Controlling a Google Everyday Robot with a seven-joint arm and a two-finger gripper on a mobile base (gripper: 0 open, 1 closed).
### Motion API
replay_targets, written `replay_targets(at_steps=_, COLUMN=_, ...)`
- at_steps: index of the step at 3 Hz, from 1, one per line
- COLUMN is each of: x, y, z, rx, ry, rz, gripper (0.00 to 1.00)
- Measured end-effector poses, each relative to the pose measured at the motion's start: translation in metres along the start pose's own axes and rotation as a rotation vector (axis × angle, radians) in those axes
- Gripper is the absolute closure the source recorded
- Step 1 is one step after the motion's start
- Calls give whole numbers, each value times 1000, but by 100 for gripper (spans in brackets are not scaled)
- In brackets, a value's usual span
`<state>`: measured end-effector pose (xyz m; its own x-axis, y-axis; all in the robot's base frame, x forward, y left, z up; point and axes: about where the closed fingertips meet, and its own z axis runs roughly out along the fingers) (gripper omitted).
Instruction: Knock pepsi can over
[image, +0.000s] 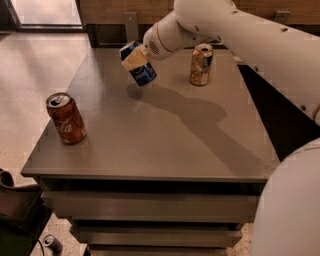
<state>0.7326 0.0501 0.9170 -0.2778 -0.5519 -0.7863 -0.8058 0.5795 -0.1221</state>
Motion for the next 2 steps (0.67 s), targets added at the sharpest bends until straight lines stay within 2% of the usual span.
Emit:
replay_targets(at_steps=1, x=12, y=1, z=2, rx=35, ry=119, rz=-9, gripper=100)
replay_targets(at_steps=2, x=20, y=3, z=17, rx=23, ry=227, rz=-41, gripper=100)
